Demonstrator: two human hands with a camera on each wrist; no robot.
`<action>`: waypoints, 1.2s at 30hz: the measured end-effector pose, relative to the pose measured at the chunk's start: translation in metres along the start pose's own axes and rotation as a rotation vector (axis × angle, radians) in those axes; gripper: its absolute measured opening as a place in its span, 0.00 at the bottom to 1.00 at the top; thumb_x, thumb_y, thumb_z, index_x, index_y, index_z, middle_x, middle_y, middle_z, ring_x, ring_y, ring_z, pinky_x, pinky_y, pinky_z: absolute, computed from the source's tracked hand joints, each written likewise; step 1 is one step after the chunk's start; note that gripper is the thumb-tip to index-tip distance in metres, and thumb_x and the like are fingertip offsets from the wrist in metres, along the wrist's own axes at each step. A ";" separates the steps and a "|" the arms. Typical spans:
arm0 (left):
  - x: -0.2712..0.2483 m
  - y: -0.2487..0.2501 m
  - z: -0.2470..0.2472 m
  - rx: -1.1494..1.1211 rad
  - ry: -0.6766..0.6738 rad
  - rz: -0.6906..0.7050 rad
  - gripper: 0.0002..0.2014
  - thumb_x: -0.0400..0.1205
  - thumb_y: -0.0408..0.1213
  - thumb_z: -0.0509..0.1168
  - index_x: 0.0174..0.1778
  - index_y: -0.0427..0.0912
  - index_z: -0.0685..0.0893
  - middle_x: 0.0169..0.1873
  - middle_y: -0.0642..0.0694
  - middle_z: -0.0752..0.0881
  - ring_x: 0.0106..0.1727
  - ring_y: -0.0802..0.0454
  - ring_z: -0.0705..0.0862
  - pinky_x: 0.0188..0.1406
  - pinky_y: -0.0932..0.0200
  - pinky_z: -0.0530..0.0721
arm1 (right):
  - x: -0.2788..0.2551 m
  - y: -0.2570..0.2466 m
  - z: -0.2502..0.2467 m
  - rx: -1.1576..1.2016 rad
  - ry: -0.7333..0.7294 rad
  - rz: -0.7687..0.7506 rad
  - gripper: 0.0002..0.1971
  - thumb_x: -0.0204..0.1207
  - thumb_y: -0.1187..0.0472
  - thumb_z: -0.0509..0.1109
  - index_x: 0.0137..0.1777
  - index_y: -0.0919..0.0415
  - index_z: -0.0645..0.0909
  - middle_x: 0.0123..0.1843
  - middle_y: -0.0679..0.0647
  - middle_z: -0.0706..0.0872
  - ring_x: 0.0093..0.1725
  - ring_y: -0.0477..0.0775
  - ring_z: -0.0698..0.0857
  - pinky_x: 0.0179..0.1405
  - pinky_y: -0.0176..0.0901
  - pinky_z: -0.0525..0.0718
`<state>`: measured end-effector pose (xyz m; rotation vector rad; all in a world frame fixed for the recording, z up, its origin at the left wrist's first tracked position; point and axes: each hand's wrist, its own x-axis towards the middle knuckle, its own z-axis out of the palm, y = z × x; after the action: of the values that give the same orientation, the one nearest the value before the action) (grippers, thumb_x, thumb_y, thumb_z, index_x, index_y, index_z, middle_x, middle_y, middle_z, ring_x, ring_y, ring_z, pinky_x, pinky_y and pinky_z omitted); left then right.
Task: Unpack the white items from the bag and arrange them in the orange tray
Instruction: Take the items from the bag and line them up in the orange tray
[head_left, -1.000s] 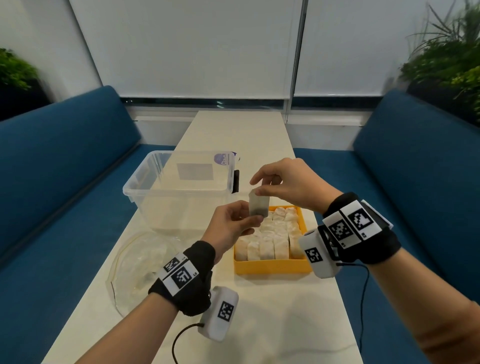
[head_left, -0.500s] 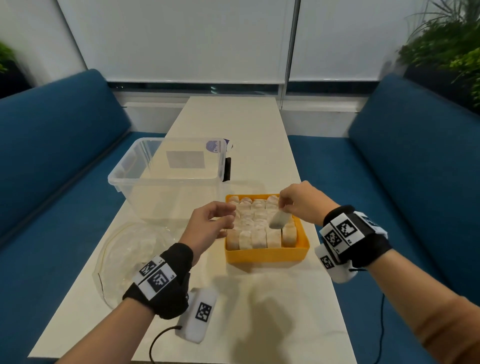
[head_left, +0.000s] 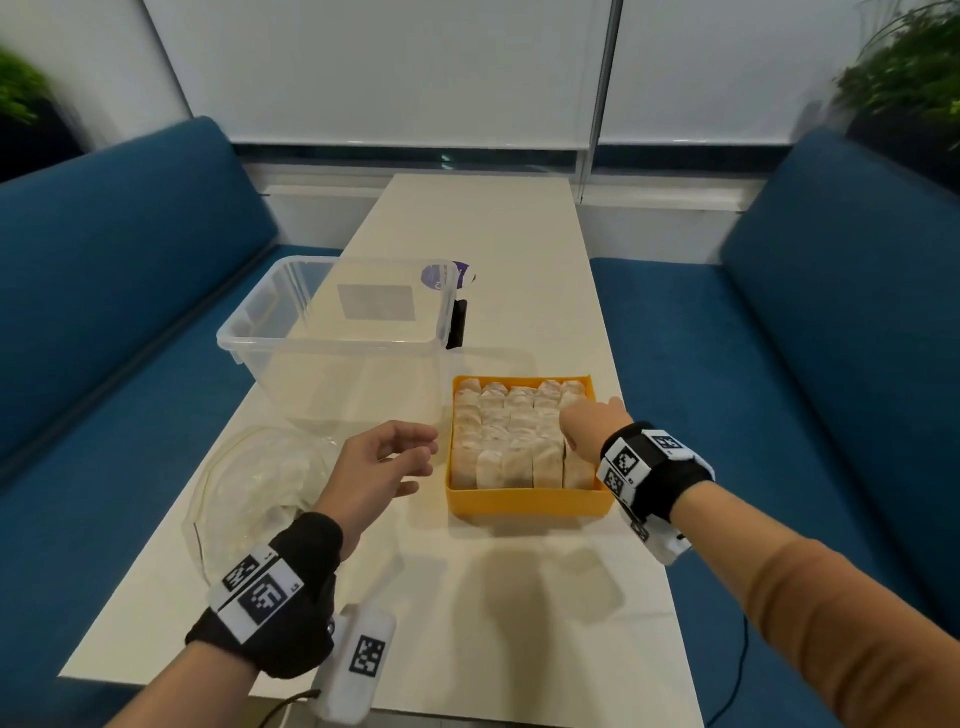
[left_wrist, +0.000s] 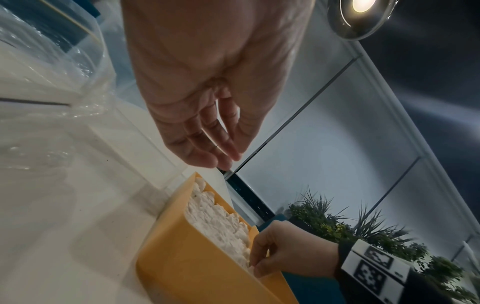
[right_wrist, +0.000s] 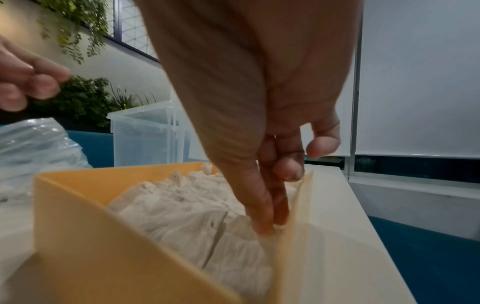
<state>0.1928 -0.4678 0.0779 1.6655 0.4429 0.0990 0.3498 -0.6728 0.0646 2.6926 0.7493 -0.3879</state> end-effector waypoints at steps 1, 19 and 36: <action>-0.001 0.000 0.000 -0.001 0.003 -0.002 0.08 0.82 0.29 0.67 0.53 0.42 0.88 0.50 0.42 0.90 0.45 0.51 0.88 0.42 0.60 0.85 | 0.001 0.000 0.000 -0.006 -0.009 0.006 0.17 0.75 0.80 0.58 0.31 0.60 0.64 0.35 0.54 0.71 0.41 0.59 0.73 0.71 0.62 0.69; -0.017 -0.028 -0.147 0.616 0.316 0.092 0.08 0.81 0.34 0.68 0.44 0.52 0.90 0.55 0.53 0.83 0.61 0.51 0.78 0.60 0.57 0.72 | -0.048 -0.091 -0.074 0.674 0.312 -0.357 0.07 0.78 0.59 0.68 0.53 0.55 0.87 0.49 0.52 0.85 0.43 0.47 0.78 0.42 0.37 0.72; -0.009 -0.094 -0.177 0.236 0.022 0.041 0.45 0.69 0.17 0.63 0.78 0.62 0.67 0.68 0.58 0.68 0.65 0.52 0.76 0.57 0.58 0.84 | -0.003 -0.256 -0.006 1.017 0.016 -0.039 0.48 0.73 0.69 0.69 0.84 0.47 0.40 0.67 0.63 0.67 0.64 0.64 0.75 0.51 0.36 0.70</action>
<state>0.1065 -0.2975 0.0155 1.9074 0.4502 0.0982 0.2106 -0.4642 0.0129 3.6026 0.7301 -0.9716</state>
